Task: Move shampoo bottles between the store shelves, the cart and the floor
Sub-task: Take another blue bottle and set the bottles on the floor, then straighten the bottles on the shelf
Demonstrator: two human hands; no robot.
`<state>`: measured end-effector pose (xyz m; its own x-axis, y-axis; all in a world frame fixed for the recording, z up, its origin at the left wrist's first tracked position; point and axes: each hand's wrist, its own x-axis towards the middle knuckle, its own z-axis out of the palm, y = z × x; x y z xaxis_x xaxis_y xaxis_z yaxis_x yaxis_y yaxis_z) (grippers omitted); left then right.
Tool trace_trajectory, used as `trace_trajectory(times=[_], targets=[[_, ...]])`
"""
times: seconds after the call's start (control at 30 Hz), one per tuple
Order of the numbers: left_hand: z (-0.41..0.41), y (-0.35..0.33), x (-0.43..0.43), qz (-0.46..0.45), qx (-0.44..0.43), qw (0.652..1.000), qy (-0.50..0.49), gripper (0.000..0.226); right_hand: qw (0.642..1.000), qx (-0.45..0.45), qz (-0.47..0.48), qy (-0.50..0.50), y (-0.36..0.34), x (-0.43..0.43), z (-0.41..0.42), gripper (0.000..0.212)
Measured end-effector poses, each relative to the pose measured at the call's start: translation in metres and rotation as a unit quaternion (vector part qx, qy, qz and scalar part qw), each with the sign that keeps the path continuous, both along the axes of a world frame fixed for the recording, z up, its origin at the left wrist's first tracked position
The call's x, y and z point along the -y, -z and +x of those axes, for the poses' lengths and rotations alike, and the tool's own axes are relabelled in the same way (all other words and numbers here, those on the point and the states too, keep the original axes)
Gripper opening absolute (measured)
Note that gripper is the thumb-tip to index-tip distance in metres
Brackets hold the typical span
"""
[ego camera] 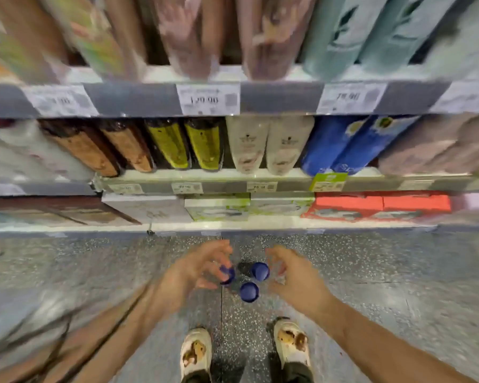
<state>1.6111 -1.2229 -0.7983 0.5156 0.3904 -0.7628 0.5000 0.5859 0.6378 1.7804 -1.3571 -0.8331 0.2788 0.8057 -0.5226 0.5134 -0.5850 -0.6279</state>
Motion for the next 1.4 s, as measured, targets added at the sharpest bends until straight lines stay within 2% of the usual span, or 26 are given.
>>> trace_trajectory(times=[0.13, 0.3, 0.5, 0.6, 0.73, 0.83, 0.97, 1.1, 1.23, 1.4], targets=[[0.012, -0.118, -0.01, 0.036, 0.079, 0.996, 0.002, 0.069, 0.996, 0.021, 0.084, -0.01, -0.112, -0.007, 0.019, 0.047], [0.043, -0.244, -0.014, 0.118, 0.108, 0.986, 0.041, 0.042, 0.985, 0.047, 0.164, 0.023, -0.25, 0.003, 0.044, 0.038], [0.09, -0.383, 0.002, 0.188, 0.183, 0.962, 0.074, 0.047, 0.961, 0.084, 0.262, 0.03, -0.384, 0.025, 0.085, 0.047], [0.115, -0.439, 0.017, 0.231, 0.222, 0.943, 0.09, 0.049, 0.947, 0.108, 0.302, 0.026, -0.446, 0.038, 0.106, 0.036], [0.151, -0.512, 0.028, 0.276, 0.259, 0.92, 0.1, 0.039, 0.915, 0.134, 0.379, 0.014, -0.522, 0.053, 0.143, 0.033], [0.167, -0.56, 0.033, 0.311, 0.283, 0.901, 0.111, 0.049, 0.898, 0.151, 0.414, -0.002, -0.569, 0.062, 0.167, 0.035], [0.178, -0.621, 0.043, 0.383, 0.352, 0.845, 0.123, 0.051, 0.87, 0.166, 0.464, 0.01, -0.627, 0.074, 0.194, 0.037], [0.187, -0.676, 0.043, 0.421, 0.392, 0.809, 0.122, 0.048, 0.834, 0.185, 0.519, 0.028, -0.677, 0.081, 0.206, 0.037], [0.196, -0.722, 0.036, 0.459, 0.411, 0.775, 0.14, 0.04, 0.803, 0.214, 0.554, 0.056, -0.718, 0.083, 0.21, 0.038], [0.212, -0.762, 0.033, 0.505, 0.415, 0.744, 0.139, 0.056, 0.784, 0.281, 0.55, 0.066, -0.765, 0.083, 0.22, 0.04]])
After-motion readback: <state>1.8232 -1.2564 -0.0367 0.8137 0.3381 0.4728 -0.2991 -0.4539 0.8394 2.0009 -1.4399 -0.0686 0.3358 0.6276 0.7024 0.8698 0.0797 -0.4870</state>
